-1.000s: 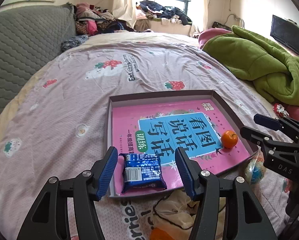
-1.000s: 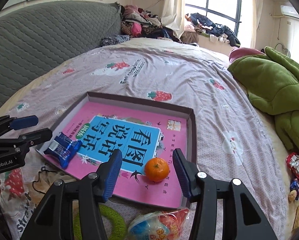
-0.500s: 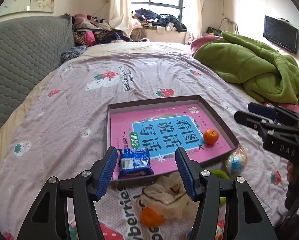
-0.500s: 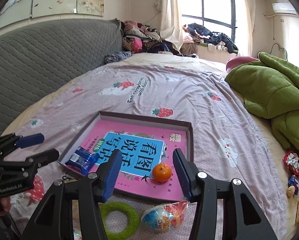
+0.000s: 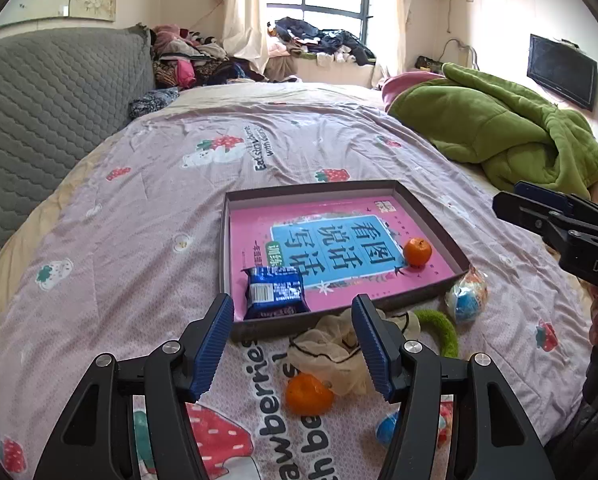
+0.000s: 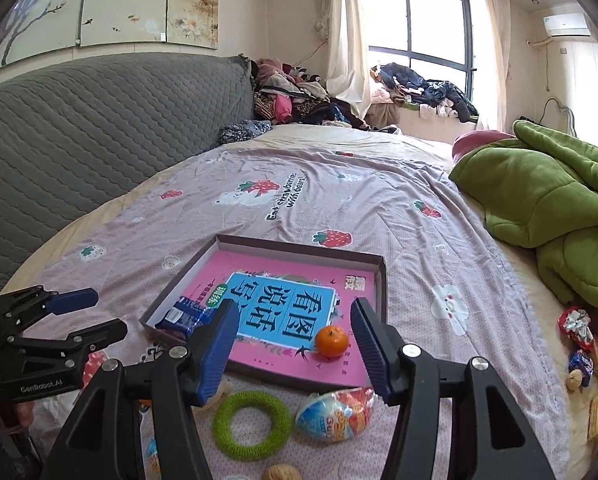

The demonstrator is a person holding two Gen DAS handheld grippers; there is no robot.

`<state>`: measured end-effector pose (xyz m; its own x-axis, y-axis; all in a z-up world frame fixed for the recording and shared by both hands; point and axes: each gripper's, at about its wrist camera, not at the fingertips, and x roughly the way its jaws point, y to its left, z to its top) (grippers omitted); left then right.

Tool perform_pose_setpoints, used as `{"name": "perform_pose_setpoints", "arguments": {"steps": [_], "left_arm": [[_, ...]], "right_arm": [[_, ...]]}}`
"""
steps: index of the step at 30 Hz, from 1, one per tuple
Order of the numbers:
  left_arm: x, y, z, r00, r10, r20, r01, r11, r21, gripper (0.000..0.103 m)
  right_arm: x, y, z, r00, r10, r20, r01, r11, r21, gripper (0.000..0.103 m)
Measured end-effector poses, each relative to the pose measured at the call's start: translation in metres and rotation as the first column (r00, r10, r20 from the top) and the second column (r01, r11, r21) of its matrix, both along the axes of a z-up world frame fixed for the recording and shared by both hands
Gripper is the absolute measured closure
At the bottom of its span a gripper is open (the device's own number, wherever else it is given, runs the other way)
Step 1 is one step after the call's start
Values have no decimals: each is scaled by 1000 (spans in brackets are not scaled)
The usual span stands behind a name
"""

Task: Organize objects
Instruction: 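Withdraw both grippers from the tray back over the remaining items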

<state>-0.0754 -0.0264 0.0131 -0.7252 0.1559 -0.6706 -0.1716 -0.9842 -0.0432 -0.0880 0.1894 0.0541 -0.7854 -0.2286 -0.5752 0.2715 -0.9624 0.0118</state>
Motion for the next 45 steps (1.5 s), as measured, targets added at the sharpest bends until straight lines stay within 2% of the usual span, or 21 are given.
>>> {"name": "perform_pose_setpoints", "arguments": {"steps": [13, 45], "left_arm": [[19, 8, -4, 999, -32, -4, 32, 999, 7, 40], [42, 6, -53, 992, -25, 128, 26, 1000, -4, 40]], "right_arm": [[26, 24, -25, 998, -36, 50, 36, 999, -5, 45], [65, 26, -71, 987, -1, 160, -4, 1000, 31, 45]]}}
